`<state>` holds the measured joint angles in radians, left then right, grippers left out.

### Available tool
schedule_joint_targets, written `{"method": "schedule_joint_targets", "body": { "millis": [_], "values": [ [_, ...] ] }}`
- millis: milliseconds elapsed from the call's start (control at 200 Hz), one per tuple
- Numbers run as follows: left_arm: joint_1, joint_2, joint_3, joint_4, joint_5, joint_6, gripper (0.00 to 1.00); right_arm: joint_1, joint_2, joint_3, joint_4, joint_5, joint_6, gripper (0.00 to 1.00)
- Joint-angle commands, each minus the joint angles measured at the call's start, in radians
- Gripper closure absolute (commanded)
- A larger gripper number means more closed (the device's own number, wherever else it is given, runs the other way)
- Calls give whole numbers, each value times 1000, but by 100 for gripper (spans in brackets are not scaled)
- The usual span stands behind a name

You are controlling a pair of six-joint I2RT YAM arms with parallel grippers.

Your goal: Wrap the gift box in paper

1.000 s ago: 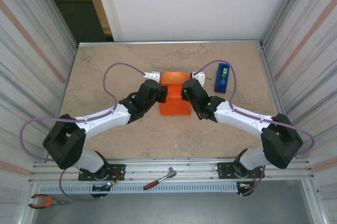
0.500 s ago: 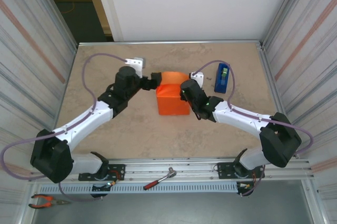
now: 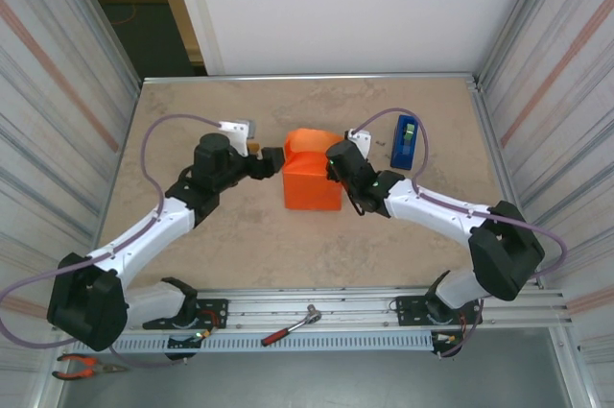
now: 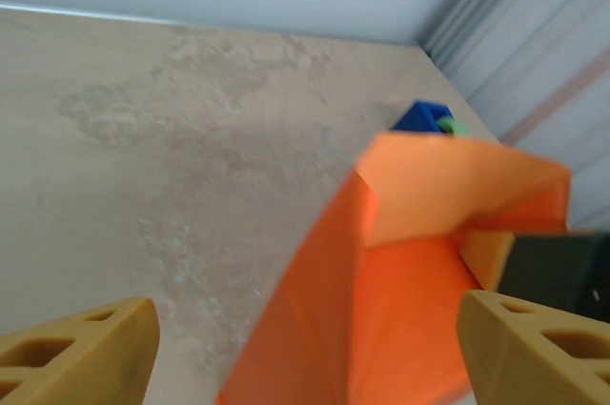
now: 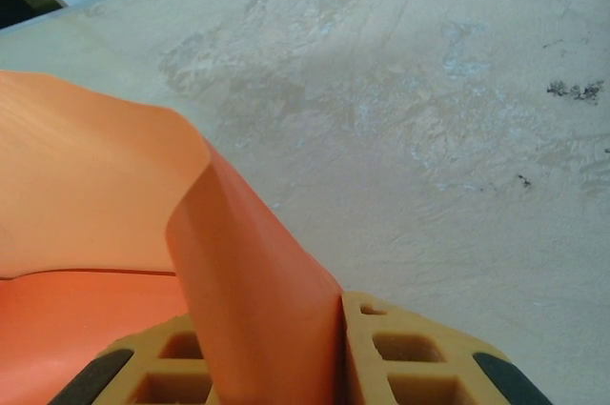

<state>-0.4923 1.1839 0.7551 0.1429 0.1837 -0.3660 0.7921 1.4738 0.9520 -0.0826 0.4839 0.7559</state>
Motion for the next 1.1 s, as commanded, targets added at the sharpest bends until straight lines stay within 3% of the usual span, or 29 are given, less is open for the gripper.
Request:
{"method": "schedule_joint_targets", "body": {
  "millis": [0,100,411,481,526,581,696,752,782,802,857,1022,1097],
  "values": [
    [-31,1,-1,28,-2,19,16,9,57,-6,-108,-62,11,100],
    [-40,33,18,38,-12,33,17,13,71,-4,-110,-68,14,100],
    [-39,178,131,38,-19,109,36,26,86,14,-144,-63,16,100],
    [-40,202,151,36,-20,119,55,31,86,22,-167,-59,26,100],
    [-40,211,160,42,-23,123,79,30,84,26,-172,-63,32,100],
    [-40,217,172,35,-20,129,100,30,86,36,-184,-70,44,100],
    [-40,220,183,40,-26,138,99,33,93,57,-196,-75,52,100],
    [-39,221,183,44,-34,141,75,33,96,64,-203,-73,57,100],
    [-40,223,185,44,-42,141,71,34,98,68,-204,-71,58,100],
    [-40,224,186,43,-45,141,73,33,100,69,-204,-70,59,100],
    [-39,226,191,40,-47,148,100,33,101,72,-208,-70,64,100],
    [-40,214,195,44,-62,148,100,35,92,75,-213,-69,78,100],
    [-40,190,204,24,-75,153,61,37,86,75,-209,-73,89,100]
  ]
}}
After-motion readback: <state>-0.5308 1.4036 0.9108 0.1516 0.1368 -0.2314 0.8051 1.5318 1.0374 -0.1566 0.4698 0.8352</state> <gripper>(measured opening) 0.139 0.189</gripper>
